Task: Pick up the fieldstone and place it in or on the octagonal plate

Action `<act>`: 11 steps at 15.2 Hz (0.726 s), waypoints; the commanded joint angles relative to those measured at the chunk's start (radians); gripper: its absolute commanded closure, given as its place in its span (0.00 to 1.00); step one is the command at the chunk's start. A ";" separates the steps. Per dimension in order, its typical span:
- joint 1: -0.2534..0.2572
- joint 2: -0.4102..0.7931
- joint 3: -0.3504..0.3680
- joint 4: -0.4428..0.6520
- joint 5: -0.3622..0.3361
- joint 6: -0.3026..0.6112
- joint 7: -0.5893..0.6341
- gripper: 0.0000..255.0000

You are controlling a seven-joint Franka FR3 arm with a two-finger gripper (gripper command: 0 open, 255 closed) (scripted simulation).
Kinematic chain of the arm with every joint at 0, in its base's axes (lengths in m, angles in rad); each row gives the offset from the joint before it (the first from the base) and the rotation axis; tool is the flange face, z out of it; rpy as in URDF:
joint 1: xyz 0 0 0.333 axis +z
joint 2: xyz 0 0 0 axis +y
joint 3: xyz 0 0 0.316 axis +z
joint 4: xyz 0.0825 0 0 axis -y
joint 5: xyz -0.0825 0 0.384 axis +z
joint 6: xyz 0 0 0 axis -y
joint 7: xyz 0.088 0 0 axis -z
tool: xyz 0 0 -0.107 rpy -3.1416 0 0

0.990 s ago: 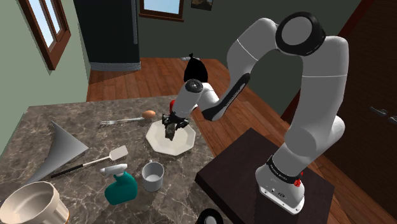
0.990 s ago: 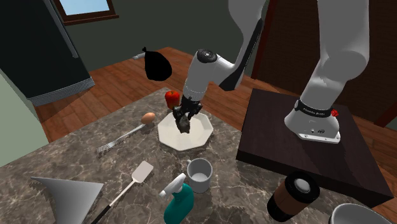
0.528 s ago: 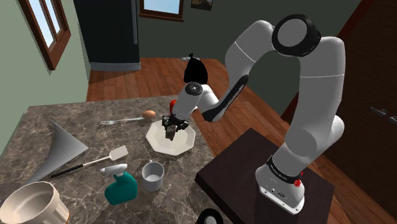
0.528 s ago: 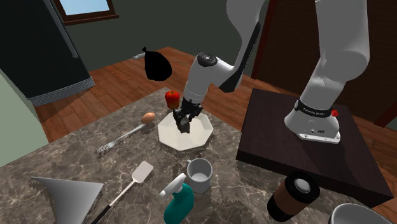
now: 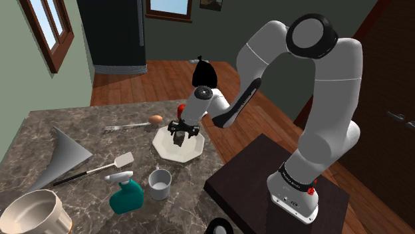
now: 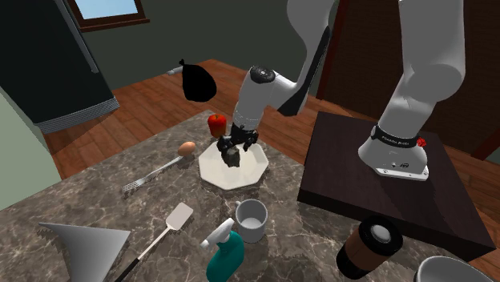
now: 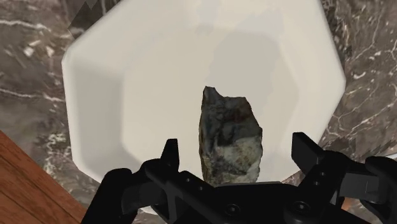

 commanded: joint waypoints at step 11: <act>-0.086 -0.137 0.105 -0.098 0.179 -0.007 -0.139 0.00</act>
